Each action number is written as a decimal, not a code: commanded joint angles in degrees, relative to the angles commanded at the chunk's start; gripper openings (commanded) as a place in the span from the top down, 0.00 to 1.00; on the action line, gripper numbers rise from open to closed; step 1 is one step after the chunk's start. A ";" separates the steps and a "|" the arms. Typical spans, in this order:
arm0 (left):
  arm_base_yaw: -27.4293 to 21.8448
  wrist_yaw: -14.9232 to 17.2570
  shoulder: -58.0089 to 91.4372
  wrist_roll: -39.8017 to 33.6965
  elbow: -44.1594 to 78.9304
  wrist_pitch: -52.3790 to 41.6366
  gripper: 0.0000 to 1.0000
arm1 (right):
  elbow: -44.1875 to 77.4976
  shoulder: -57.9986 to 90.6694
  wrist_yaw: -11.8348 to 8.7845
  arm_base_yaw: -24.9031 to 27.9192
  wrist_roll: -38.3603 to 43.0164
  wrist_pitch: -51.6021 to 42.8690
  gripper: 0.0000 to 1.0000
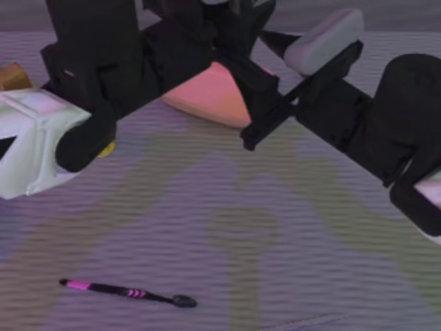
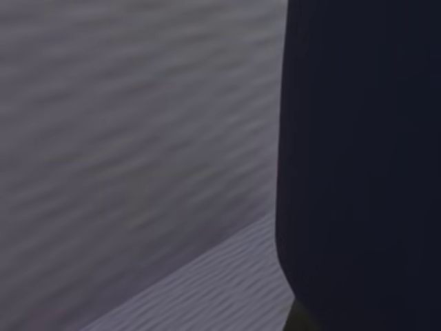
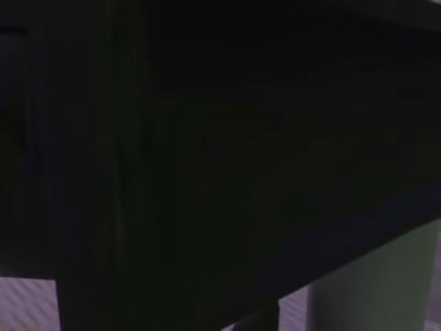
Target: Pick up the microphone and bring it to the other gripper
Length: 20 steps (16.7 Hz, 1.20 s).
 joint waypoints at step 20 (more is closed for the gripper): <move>9.33 7.73 -5.65 0.39 -4.46 -0.78 1.00 | -14.73 -15.45 -2.68 -2.11 -0.03 -1.37 0.00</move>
